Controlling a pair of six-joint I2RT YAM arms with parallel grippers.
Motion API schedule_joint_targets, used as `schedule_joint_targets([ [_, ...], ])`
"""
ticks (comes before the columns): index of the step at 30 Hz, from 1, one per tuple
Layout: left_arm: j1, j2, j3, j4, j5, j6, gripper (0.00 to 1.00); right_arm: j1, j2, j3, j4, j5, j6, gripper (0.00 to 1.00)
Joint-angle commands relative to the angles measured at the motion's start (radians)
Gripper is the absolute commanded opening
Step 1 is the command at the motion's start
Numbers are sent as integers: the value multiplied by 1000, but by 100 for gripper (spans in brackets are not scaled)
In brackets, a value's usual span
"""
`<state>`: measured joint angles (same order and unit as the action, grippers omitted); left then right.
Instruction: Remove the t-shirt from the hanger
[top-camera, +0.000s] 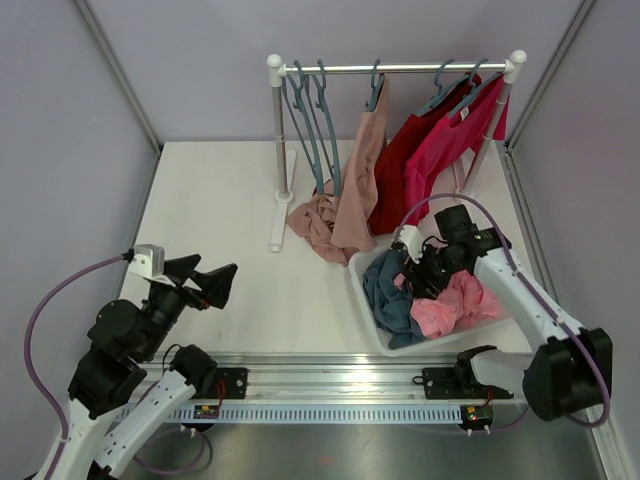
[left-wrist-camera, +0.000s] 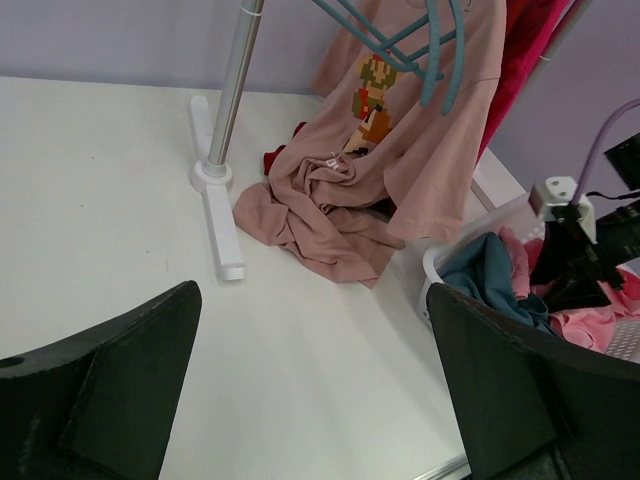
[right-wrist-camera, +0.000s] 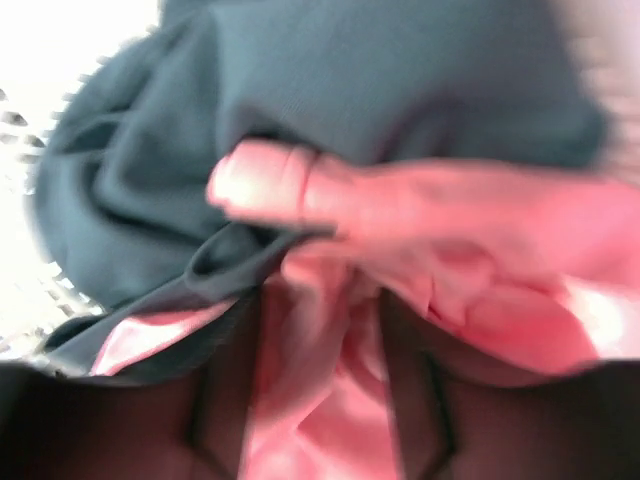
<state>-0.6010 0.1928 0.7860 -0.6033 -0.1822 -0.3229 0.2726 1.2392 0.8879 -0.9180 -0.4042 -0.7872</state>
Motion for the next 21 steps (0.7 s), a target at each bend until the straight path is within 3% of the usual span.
schedule_joint_targets([
  [1,3,2,-2,42,29,-8,99,-7,-150,133,-63,-7,34,61],
  [2,3,3,1,42,30,-7,99,-15,-167,160,-77,-5,48,76],
  [5,3,4,5,34,33,-4,99,-32,-216,264,-116,-1,103,99],
  [11,3,8,7,5,39,-19,99,-47,-248,367,8,149,357,100],
  [15,3,7,9,-24,36,-27,99,-46,-282,344,158,385,681,99],
  [21,3,8,15,-39,21,-31,99,-47,-346,292,269,593,760,99],
])
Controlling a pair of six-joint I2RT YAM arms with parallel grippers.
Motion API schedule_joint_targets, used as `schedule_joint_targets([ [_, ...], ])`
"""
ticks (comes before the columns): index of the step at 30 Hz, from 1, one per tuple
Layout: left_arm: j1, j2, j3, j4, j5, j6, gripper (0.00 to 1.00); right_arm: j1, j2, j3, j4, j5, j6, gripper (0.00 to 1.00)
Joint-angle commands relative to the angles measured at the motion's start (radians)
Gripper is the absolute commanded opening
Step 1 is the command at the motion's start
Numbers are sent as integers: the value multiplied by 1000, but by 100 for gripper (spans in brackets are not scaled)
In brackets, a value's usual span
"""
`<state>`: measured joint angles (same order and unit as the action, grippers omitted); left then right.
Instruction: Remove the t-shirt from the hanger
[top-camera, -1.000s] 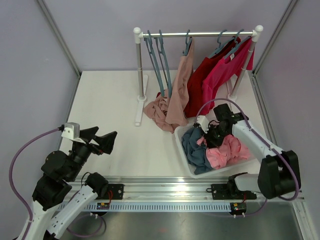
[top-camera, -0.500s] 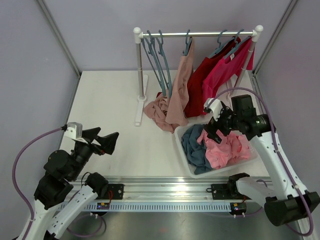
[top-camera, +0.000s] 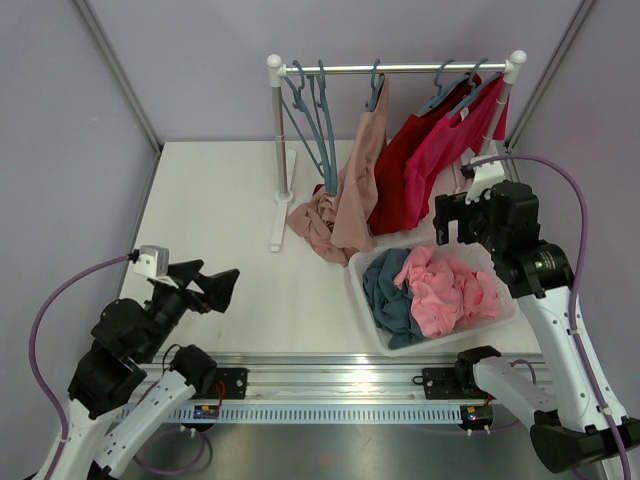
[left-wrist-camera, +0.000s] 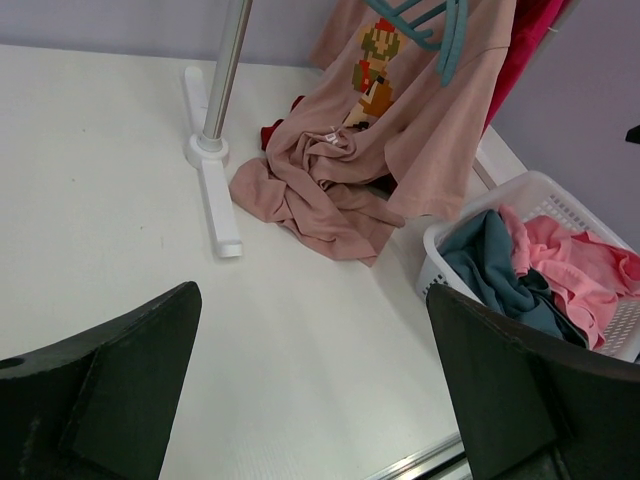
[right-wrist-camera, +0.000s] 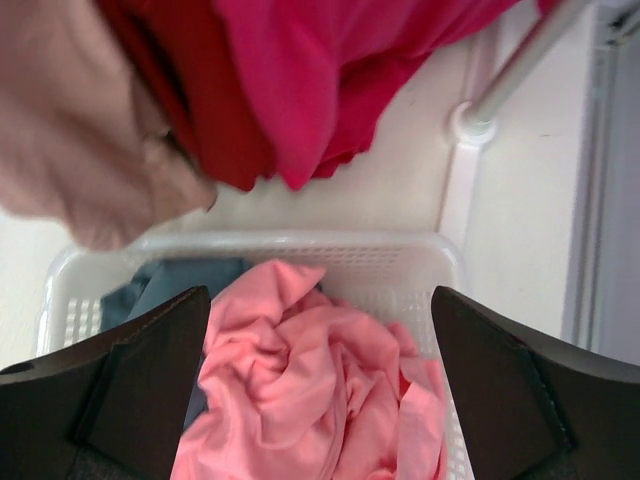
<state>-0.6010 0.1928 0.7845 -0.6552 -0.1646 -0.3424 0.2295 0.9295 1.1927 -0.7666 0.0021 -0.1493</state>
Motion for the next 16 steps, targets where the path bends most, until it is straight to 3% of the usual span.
schedule_joint_targets([
  [1,3,10,16,12,4,-18,99,-4,-50,-28,139,202,122,99],
  [16,3,53,13,9,-4,-44,99,-15,-143,-123,217,262,18,100],
])
